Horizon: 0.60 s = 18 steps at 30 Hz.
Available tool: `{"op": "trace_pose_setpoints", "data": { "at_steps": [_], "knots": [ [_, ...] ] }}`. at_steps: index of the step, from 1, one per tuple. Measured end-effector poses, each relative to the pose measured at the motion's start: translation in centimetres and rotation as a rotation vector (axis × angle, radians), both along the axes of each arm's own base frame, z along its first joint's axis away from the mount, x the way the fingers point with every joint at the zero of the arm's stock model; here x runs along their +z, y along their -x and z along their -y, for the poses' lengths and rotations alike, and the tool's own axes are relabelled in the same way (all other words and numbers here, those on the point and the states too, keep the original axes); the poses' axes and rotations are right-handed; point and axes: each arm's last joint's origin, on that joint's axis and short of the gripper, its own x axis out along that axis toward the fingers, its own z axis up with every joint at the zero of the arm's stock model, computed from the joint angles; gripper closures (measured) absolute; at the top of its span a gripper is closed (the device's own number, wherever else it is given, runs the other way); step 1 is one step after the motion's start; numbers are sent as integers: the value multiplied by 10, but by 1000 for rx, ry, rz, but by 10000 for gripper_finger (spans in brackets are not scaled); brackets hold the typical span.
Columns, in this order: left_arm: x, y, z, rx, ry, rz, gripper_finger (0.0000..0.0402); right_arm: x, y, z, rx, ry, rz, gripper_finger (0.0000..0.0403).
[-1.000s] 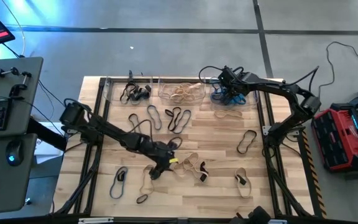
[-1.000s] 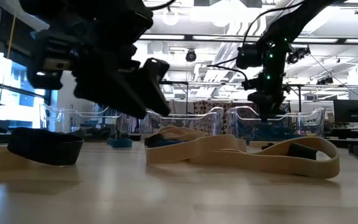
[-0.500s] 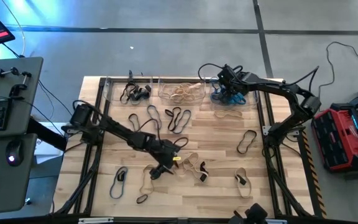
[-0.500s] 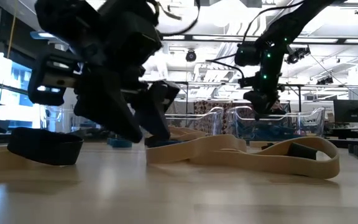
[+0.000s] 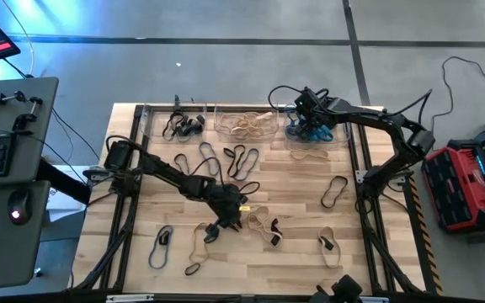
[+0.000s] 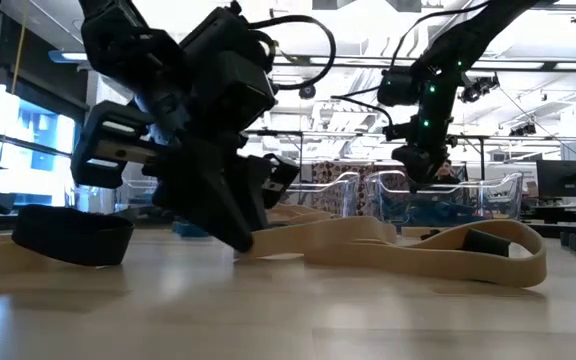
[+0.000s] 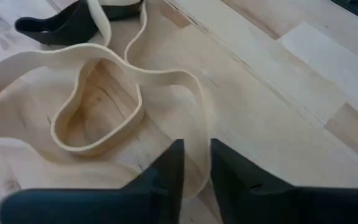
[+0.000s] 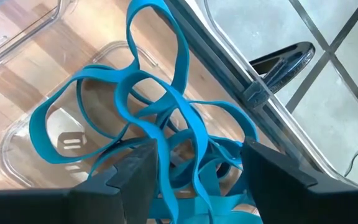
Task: Sort rubber bands into baskets
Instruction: Put the brown rubber band into the middle transparent bin
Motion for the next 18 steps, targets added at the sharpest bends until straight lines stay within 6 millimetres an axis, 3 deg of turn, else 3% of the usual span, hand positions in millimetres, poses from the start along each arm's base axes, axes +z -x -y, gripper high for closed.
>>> {"op": "trace_pose_setpoints", "data": {
  "at_steps": [4,8,14,18],
  "knots": [
    [7,1,-4,15,-5,-4,394,1,1,0,-6,11,-8,183],
    [27,4,-8,83,-40,21,397,13,4,-4,-9,52,12,183],
    [82,19,-25,271,-49,77,400,49,14,-25,-21,155,82,190],
    [123,34,-47,459,-51,165,401,76,22,-48,-19,218,190,222]
  ]
}}
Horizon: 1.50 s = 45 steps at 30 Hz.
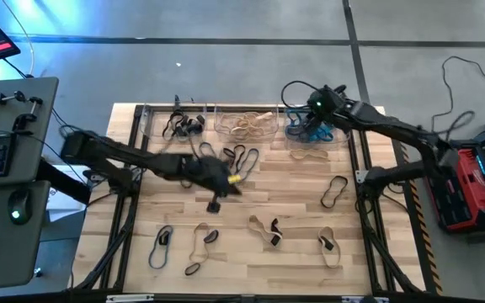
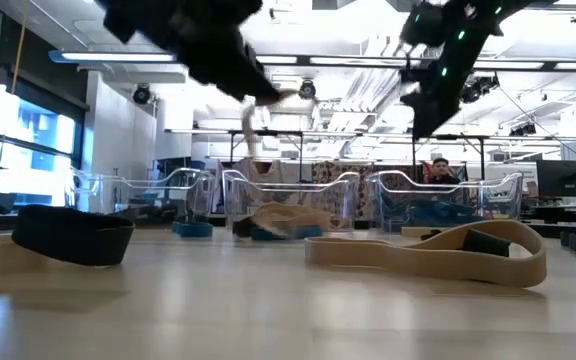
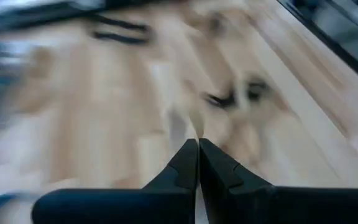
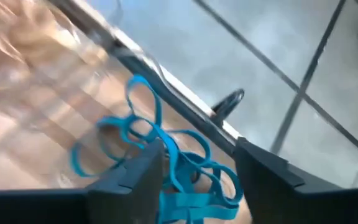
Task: Sort rubber bands into baskets
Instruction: Put the brown rubber band into the middle transparent bin
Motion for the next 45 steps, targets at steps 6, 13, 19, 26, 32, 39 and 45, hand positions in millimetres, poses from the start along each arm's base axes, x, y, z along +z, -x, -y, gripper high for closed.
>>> {"op": "trace_pose_setpoints", "data": {
  "at_steps": [6,13,19,26,32,39,45],
  "knots": [
    [48,25,-48,259,61,151,401,21,2,-28,43,37,130,332],
    [74,33,-97,371,67,171,401,23,-15,-53,155,36,181,389],
    [79,28,-128,428,54,163,401,0,-30,-70,238,66,269,400],
    [75,14,-165,490,20,93,401,-42,-35,-90,279,51,382,402],
    [53,-3,-199,542,4,16,401,-59,-37,-114,314,35,438,403],
    [22,-23,-233,573,5,-69,401,-59,-38,-139,342,81,439,403],
    [0,-32,-242,575,12,-121,398,-59,-38,-155,391,87,441,403]
  ]
}}
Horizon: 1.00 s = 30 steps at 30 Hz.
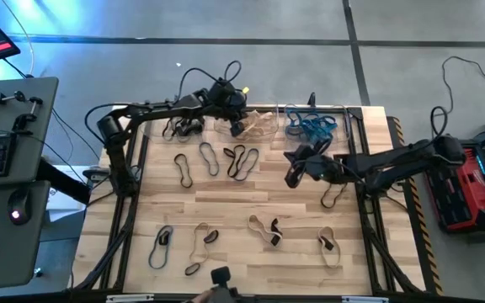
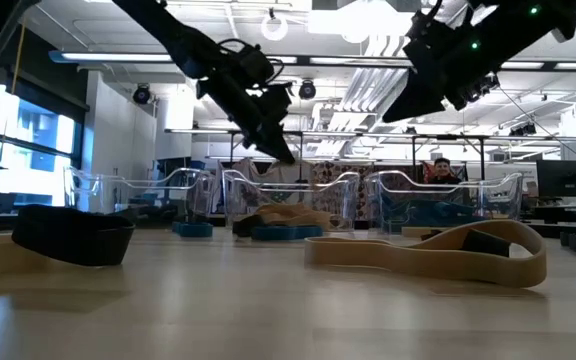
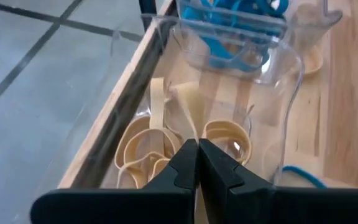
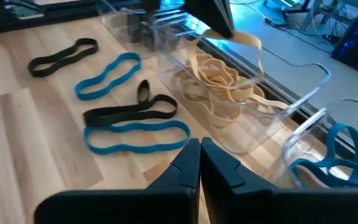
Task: Sort rubber bands into baskets
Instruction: Put the brown rubber band into the middle transparent bin, then put the black rubber band into the left transparent bin
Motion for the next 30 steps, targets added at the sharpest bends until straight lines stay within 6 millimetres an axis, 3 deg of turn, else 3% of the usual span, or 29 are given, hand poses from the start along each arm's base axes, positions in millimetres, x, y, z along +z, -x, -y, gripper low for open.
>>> {"op": "trace_pose_setpoints", "data": {
  "at_steps": [5,15,22,30],
  "knots": [
    [0,0,0,-34,-39,-21,365,2,0,-7,31,0,-2,403],
    [4,1,18,-99,-19,47,255,16,-1,-22,69,-28,-32,403],
    [-6,5,50,-164,-40,251,241,26,6,-42,115,-141,-94,403],
    [2,22,101,-239,-101,372,241,20,22,-77,211,-399,-145,399]
  ]
}}
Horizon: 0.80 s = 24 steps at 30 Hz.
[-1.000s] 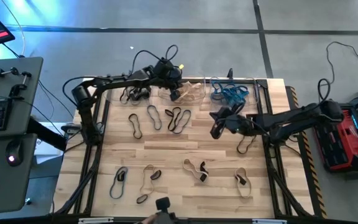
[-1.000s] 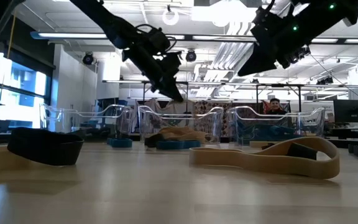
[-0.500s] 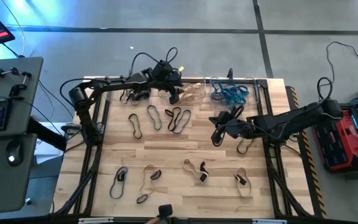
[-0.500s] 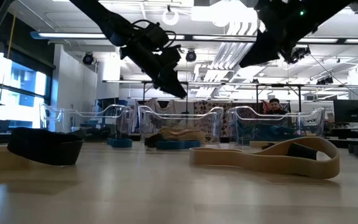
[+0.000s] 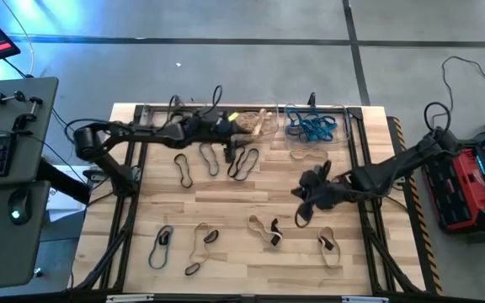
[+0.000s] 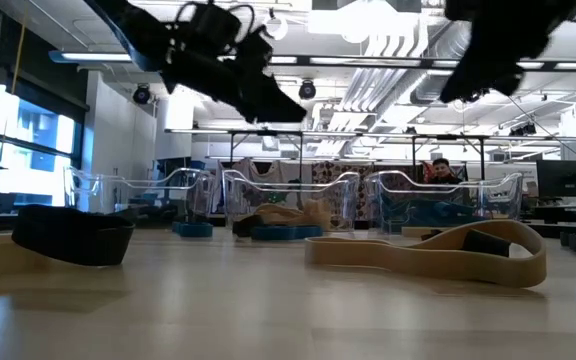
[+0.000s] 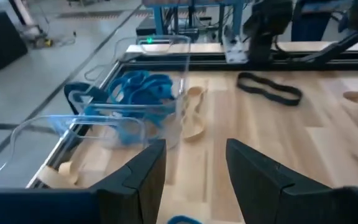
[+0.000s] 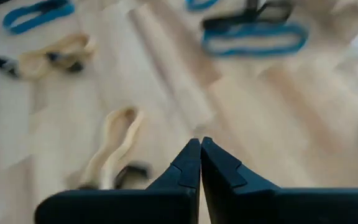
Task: Sort rubber bands into baskets
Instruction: Put the black rubber band into the left transparent bin
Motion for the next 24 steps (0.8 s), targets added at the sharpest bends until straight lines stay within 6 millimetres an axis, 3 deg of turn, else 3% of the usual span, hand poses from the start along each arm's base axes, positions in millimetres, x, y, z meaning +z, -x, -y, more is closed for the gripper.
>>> {"op": "trace_pose_setpoints", "data": {
  "at_steps": [6,11,18,24],
  "knots": [
    [6,17,35,-52,-52,94,241,-9,17,-21,-19,-135,-110,354],
    [-2,33,56,-96,-45,170,241,-22,27,-31,-65,-151,-230,301],
    [-15,44,74,-141,-26,189,241,-44,43,-18,-318,-88,-548,274],
    [-28,51,81,-162,-9,155,241,-54,37,-9,-382,-86,-659,274]
  ]
}}
